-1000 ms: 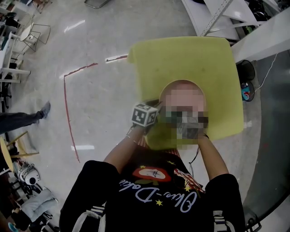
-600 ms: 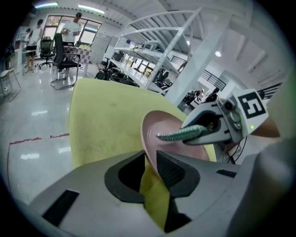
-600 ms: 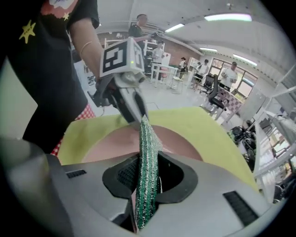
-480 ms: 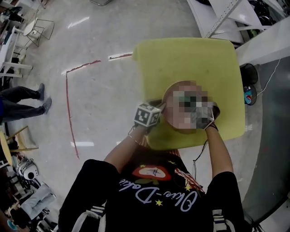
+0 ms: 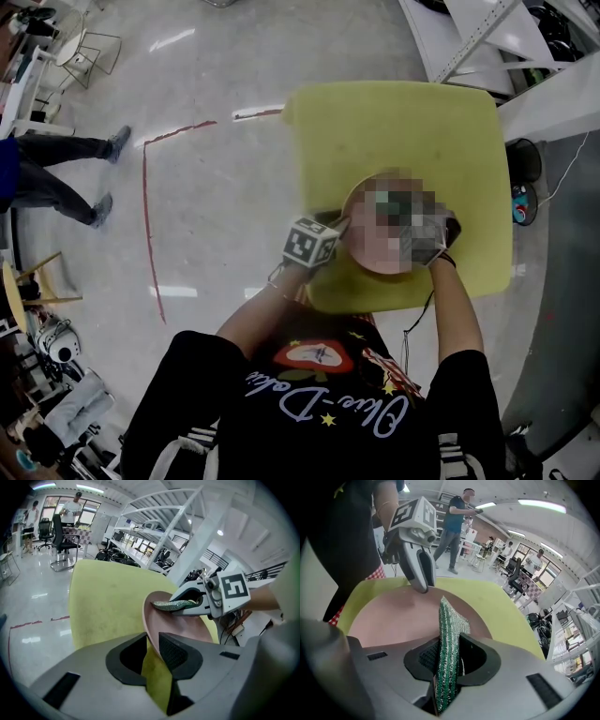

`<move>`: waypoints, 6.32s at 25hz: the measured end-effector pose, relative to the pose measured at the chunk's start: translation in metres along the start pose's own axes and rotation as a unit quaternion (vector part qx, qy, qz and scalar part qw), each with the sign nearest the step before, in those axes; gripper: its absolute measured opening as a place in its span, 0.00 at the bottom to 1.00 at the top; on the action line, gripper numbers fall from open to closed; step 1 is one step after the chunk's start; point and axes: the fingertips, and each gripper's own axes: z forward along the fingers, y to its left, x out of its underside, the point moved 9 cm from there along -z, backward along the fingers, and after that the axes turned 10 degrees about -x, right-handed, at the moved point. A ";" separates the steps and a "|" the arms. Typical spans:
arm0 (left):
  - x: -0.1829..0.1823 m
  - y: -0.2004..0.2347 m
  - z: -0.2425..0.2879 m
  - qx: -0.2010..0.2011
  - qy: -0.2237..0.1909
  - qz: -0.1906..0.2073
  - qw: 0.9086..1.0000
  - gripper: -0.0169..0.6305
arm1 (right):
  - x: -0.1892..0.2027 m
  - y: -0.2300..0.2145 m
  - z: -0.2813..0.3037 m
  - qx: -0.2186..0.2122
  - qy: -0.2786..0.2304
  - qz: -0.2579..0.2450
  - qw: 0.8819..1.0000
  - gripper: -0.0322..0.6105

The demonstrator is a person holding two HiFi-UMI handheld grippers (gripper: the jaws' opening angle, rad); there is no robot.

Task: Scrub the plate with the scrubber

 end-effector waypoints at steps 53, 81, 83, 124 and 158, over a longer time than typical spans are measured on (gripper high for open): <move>0.002 -0.007 -0.001 -0.022 -0.005 -0.001 1.000 0.14 | -0.011 0.046 -0.029 -0.022 -0.035 0.058 0.997 0.15; 0.003 -0.003 -0.004 -0.026 -0.005 0.011 1.000 0.14 | 0.009 0.057 -0.010 -0.052 0.030 0.093 0.994 0.15; 0.003 -0.004 -0.004 -0.028 -0.005 0.010 1.000 0.14 | 0.009 0.066 -0.011 -0.059 0.026 0.095 0.993 0.15; 0.006 -0.009 -0.003 -0.045 -0.008 -0.001 0.999 0.13 | 0.007 0.021 -0.042 0.003 -0.001 0.024 1.000 0.15; 0.003 -0.006 -0.003 -0.052 -0.008 0.020 0.998 0.14 | 0.029 0.042 -0.018 -0.026 0.050 0.130 0.990 0.15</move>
